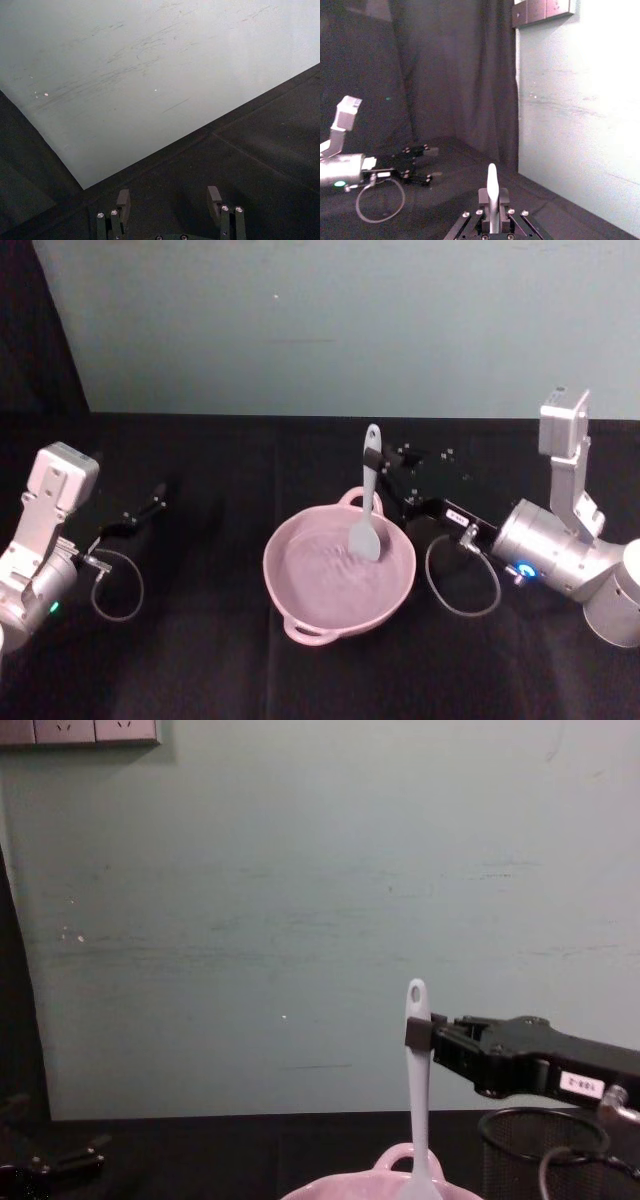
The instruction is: Use the one hand to pick up the spoon and stir the clear water in the bowl.
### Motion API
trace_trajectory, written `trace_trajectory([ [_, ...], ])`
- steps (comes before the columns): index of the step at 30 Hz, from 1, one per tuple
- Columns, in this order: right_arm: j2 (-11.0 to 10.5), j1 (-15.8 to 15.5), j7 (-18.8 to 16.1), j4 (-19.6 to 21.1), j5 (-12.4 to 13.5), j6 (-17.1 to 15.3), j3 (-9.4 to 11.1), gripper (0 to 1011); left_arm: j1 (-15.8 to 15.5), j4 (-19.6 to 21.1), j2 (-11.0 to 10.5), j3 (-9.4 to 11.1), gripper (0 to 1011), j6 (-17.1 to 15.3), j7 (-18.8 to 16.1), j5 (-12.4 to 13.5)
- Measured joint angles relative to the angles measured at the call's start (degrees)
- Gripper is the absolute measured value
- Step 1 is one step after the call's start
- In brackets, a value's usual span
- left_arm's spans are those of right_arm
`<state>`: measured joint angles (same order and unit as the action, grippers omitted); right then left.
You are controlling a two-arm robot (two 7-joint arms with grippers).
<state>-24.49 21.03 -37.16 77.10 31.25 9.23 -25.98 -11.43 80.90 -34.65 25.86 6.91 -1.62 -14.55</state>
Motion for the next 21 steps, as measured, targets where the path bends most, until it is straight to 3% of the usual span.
trace_trajectory([
  [6, -1.4, -2.2, -1.1, 3.7, 0.2, -1.5, -0.8, 110, 0.0, 0.0, 0.0, 0.0, 1005, 0.0, 0.0, 0.0],
  [12, -1.1, -3.1, -2.2, 6.2, 0.7, -2.1, -2.5, 110, 0.0, 0.0, 0.0, 0.0, 1005, 0.0, 0.0, 0.0],
  [21, 1.4, -0.8, -3.2, 3.6, 1.3, -2.3, -4.7, 110, 0.0, 0.0, 0.0, 0.0, 1005, 0.0, 0.0, 0.0],
])
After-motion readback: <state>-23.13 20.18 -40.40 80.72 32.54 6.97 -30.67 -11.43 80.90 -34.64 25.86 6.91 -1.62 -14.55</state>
